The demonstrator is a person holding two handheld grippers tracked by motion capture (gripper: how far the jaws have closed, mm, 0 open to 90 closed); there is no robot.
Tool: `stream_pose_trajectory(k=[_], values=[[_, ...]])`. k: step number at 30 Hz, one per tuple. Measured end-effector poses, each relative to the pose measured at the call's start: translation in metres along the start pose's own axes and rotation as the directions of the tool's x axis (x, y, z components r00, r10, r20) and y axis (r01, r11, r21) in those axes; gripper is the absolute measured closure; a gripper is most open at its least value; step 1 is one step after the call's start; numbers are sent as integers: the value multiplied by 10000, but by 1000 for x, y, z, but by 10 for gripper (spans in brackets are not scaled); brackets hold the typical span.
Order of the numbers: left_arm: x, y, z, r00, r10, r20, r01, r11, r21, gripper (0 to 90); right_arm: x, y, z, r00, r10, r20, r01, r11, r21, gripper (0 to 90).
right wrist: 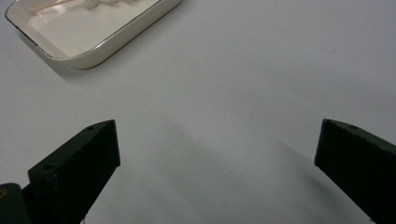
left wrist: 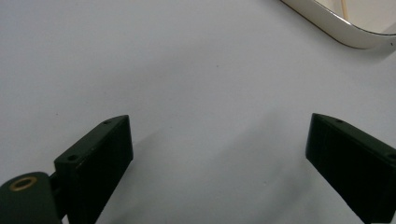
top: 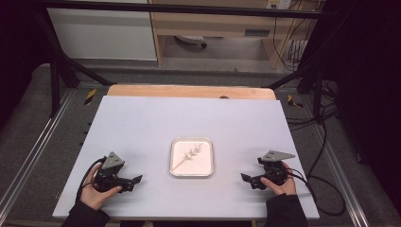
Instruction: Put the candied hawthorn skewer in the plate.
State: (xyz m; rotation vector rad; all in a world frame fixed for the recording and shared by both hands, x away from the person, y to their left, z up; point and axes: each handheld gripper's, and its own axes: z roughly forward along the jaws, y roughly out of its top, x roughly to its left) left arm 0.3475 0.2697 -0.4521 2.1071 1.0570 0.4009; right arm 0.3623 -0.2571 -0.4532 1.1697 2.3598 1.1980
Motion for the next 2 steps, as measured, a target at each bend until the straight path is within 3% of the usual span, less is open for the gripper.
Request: stream_pose_trajectory(k=[2], values=[[0,0,0,10000,7,34,-7,10000,-20,74,0,0,0,10000,3,3,-3,10000,36,6]])
